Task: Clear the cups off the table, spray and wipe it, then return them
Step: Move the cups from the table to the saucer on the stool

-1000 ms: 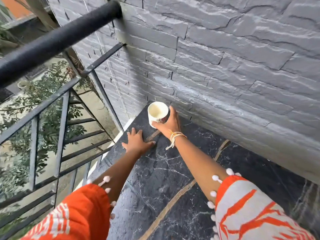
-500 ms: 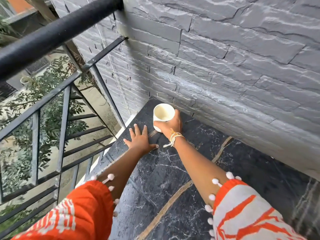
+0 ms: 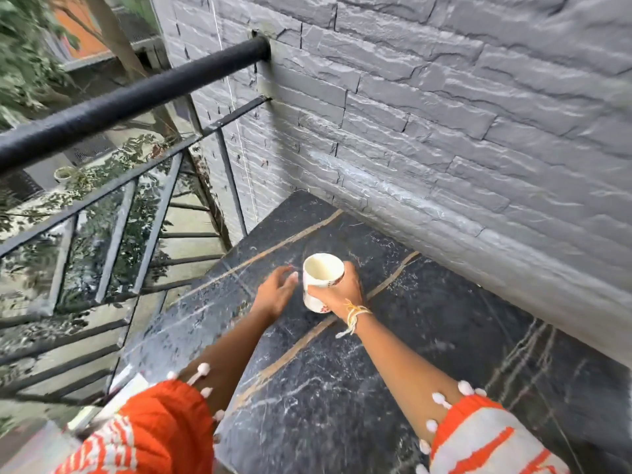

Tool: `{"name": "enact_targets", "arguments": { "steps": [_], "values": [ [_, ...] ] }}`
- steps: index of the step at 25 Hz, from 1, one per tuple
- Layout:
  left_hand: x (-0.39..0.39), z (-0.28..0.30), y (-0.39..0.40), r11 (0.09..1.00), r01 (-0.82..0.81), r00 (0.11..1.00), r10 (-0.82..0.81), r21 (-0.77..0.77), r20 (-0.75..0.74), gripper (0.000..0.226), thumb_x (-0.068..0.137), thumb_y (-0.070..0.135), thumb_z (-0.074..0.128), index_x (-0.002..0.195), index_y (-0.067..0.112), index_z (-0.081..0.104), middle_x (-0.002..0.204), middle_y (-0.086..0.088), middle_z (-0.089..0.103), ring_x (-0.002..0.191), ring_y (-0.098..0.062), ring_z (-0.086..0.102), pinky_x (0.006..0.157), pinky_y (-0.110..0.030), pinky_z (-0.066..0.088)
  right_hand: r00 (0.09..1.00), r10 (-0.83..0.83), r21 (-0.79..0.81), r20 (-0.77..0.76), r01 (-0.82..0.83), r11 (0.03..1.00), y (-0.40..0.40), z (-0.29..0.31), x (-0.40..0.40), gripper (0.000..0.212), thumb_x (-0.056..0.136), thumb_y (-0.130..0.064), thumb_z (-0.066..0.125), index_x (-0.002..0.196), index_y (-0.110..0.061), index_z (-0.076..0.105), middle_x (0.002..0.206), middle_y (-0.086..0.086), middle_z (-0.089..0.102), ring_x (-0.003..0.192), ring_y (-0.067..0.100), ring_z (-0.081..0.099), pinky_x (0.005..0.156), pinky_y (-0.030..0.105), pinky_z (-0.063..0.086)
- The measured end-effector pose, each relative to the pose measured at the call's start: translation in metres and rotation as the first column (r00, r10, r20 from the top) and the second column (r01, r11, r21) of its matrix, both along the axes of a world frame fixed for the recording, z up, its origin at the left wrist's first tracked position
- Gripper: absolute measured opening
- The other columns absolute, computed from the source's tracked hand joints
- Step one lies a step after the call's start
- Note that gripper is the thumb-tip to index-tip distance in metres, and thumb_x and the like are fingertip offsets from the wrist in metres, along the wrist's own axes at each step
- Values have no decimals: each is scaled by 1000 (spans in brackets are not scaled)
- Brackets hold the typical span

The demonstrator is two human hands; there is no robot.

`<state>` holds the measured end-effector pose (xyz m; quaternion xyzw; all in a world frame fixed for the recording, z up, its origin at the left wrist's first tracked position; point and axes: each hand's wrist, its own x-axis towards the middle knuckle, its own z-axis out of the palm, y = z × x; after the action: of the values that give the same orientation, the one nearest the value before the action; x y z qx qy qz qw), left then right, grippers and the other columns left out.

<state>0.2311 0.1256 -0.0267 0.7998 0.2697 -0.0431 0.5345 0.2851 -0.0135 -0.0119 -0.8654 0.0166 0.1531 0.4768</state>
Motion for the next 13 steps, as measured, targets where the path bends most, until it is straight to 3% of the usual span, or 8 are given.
{"name": "enact_targets", "arguments": {
  "steps": [2,4,7,10,13],
  "values": [
    [-34,21,-26,953,-98,995,89,-287,-43,45,96,54,41,124,21,53,121,-8,59,107,-26,59,87,-37,48,998,56,13,5,-56,998,-16,7,-41,75,50,-34,87,113,-22,48,113,0,56,105,21,55,87,35,50],
    [-73,39,-48,863,-191,978,125,-468,-169,51,92,63,37,125,26,51,112,-7,56,88,-21,56,69,-29,43,997,75,69,5,-75,995,-32,16,-83,73,54,-30,88,115,-20,50,108,-2,56,100,18,55,81,28,47],
    [-140,46,-70,867,-179,968,70,-465,-242,65,86,68,40,132,23,50,117,-13,55,88,-22,54,71,-31,42,997,80,123,-17,-77,989,-53,30,-148,69,59,-25,88,117,-21,52,106,-4,58,94,15,56,74,21,41],
    [-196,44,-78,849,-226,958,106,-477,-265,67,90,65,39,134,16,50,114,-13,57,83,-22,56,67,-31,43,990,131,134,-44,-124,983,-63,41,-199,67,63,-19,86,120,-19,51,107,-3,59,92,13,54,70,16,38],
    [-246,42,-78,811,-273,952,150,-517,-267,59,88,64,44,127,20,52,113,-12,56,83,-24,57,69,-31,43,981,179,125,-78,-169,978,-61,42,-243,65,62,-20,86,117,-19,51,105,-3,58,94,15,55,73,20,40]
  ]
}}
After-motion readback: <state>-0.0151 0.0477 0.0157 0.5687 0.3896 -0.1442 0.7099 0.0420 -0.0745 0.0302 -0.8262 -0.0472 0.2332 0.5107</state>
